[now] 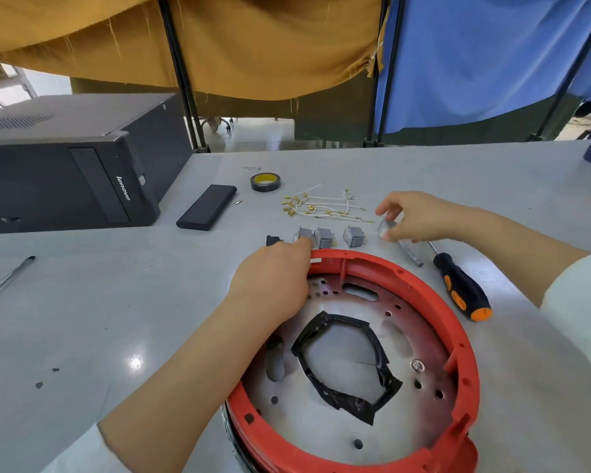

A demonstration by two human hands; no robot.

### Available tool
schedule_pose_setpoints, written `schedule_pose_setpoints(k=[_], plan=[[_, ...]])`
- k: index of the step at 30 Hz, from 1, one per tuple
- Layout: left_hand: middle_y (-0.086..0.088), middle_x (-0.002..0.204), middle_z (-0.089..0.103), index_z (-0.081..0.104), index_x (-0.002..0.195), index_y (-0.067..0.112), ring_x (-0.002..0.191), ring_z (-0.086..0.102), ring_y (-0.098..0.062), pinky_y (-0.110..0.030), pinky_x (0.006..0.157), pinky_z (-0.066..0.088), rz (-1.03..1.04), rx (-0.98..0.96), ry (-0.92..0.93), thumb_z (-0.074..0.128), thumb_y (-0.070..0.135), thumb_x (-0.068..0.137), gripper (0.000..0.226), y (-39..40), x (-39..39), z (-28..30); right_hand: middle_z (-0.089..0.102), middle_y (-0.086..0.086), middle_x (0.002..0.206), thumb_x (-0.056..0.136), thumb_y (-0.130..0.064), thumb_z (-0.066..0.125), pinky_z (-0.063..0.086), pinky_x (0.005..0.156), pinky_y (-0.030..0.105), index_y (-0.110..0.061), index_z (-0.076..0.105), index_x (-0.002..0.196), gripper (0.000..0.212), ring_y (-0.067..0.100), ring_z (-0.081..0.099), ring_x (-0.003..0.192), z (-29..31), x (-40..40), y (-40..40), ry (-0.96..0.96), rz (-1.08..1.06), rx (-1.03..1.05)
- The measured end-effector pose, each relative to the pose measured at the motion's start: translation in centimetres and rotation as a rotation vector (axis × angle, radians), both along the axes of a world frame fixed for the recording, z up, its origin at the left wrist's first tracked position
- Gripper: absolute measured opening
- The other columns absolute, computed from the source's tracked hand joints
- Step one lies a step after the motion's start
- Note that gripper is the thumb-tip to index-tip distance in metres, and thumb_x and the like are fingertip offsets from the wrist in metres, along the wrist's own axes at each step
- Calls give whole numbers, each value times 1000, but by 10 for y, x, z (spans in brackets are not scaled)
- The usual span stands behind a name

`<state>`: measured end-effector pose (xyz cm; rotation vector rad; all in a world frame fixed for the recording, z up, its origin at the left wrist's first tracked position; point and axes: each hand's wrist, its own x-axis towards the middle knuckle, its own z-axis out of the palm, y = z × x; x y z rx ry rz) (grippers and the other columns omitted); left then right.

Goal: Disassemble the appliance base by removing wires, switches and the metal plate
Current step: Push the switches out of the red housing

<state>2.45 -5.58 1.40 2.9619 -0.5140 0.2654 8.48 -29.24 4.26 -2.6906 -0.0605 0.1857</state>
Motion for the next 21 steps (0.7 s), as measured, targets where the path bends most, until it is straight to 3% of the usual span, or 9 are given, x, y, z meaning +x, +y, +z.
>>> schedule_pose_setpoints(k=[2, 5, 9, 13, 18, 21], plan=[[-8, 95, 60, 47, 117, 21, 79, 54, -29, -31, 57, 33, -10, 0, -14, 43, 14, 91, 27, 0, 0, -1, 56, 1, 119, 82, -18, 69, 39, 76, 23, -18, 51, 124, 46, 13, 52, 90, -14, 5, -3, -10, 62, -138], [-7, 95, 60, 46, 114, 22, 79, 55, -29, -30, 56, 31, -13, -1, -27, 43, 15, 92, 23, 0, 0, -1, 56, 3, 122, 84, -16, 65, 39, 82, 24, -17, 51, 125, 44, 15, 52, 98, -26, 14, 0, -75, 74, -140], [-6, 93, 59, 46, 110, 22, 70, 43, -26, -30, 51, 27, 3, 0, -22, 42, 14, 91, 21, 0, 0, 1, 50, 7, 129, 83, -16, 58, 40, 98, 34, -19, 45, 133, 51, 25, 44, 120, -32, 25, 3, -69, 84, -272], [-7, 95, 59, 47, 113, 21, 70, 43, -25, -31, 57, 32, 1, -4, -7, 43, 14, 91, 23, 0, 1, 0, 41, 2, 128, 79, -25, 63, 36, 95, 36, -27, 40, 136, 61, 24, 27, 121, -30, 27, 10, -97, 176, -292], [-7, 94, 60, 47, 110, 21, 71, 45, -26, -31, 56, 31, 4, -2, -9, 43, 15, 91, 20, 0, 1, 0, 55, 1, 121, 85, -40, 61, 34, 82, 34, -25, 51, 123, 42, 22, 34, 115, -39, 35, 24, -151, 189, -339], [-7, 95, 60, 48, 113, 21, 74, 50, -28, -31, 57, 32, -3, 5, -11, 42, 14, 91, 24, 1, 1, -1, 56, 1, 120, 84, -43, 62, 31, 81, 34, -25, 51, 121, 42, 22, 36, 115, -42, 38, 30, -161, 178, -318]])
